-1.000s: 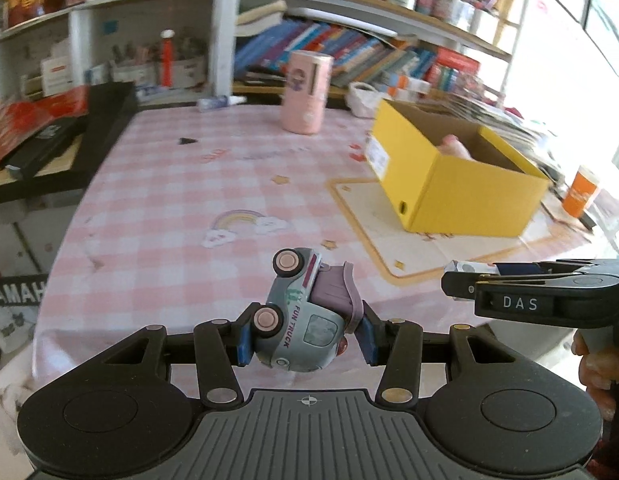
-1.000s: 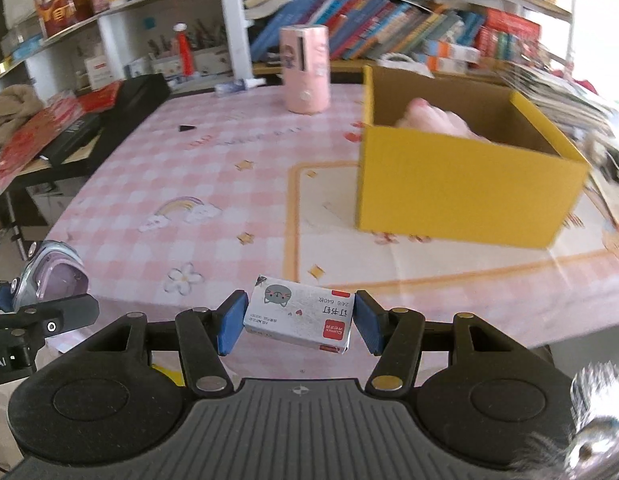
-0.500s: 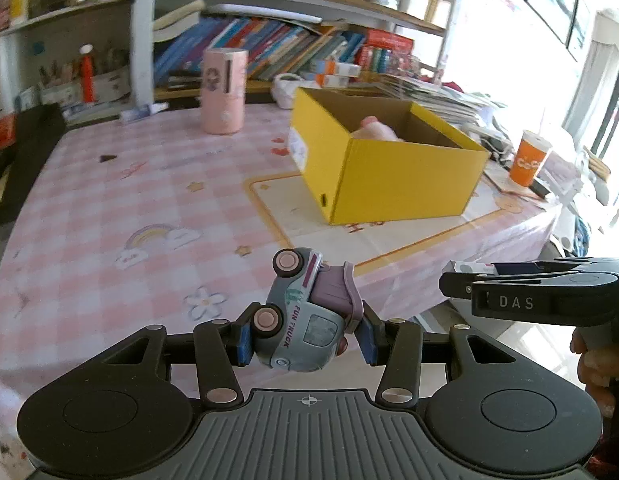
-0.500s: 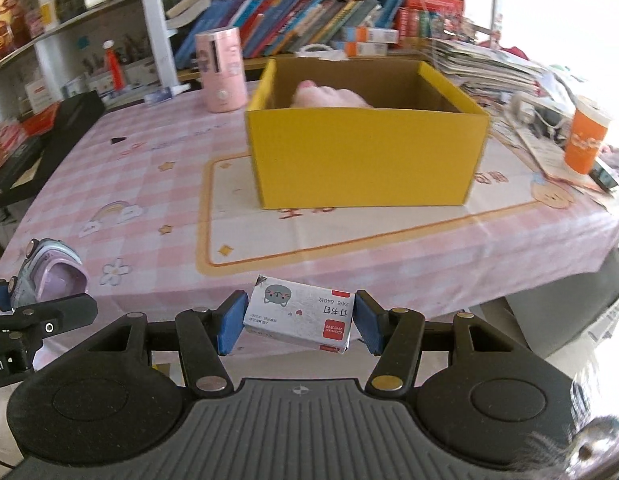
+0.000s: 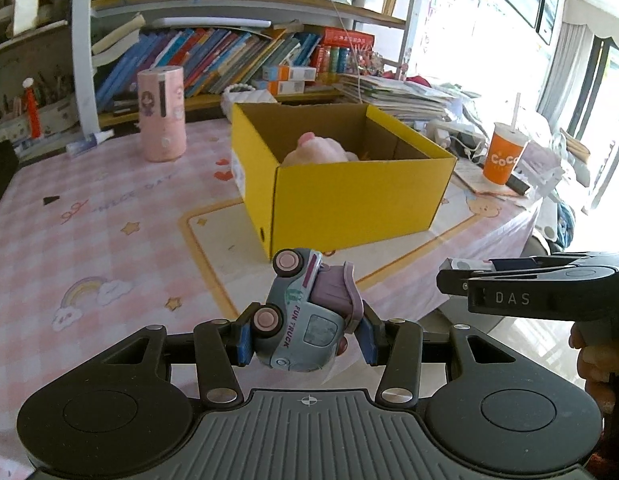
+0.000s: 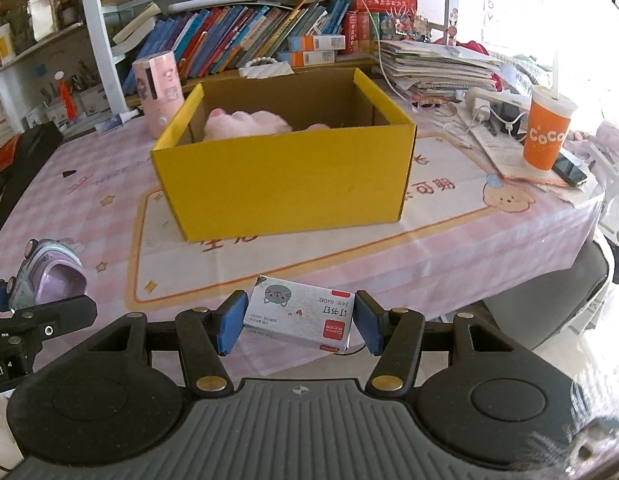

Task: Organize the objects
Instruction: 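Carry the toy car and white box with both tools over the yellow box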

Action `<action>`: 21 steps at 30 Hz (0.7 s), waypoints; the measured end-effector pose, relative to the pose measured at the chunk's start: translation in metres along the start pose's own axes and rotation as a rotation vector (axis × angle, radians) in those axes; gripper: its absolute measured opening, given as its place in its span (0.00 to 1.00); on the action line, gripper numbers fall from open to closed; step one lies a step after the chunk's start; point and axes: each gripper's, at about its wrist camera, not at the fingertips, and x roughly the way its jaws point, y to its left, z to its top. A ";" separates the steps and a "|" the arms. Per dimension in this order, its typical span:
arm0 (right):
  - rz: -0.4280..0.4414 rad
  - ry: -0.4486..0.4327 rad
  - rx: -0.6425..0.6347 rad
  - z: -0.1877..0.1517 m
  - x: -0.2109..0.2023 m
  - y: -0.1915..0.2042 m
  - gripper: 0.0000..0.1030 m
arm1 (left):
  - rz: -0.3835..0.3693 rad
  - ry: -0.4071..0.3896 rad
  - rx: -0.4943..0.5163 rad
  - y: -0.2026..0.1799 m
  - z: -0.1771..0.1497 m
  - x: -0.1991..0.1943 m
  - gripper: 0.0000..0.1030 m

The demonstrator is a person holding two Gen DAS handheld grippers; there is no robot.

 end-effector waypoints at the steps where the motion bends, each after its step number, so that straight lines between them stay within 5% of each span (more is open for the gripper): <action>1: 0.001 0.002 0.000 0.002 0.002 -0.002 0.54 | 0.001 0.001 0.001 -0.002 0.003 0.003 0.45; 11: 0.015 -0.009 -0.015 0.036 0.029 -0.026 0.53 | 0.012 -0.036 0.045 -0.021 0.037 0.031 0.45; 21: 0.044 -0.171 -0.116 0.097 0.051 -0.038 0.53 | 0.058 -0.129 0.021 -0.027 0.091 0.060 0.45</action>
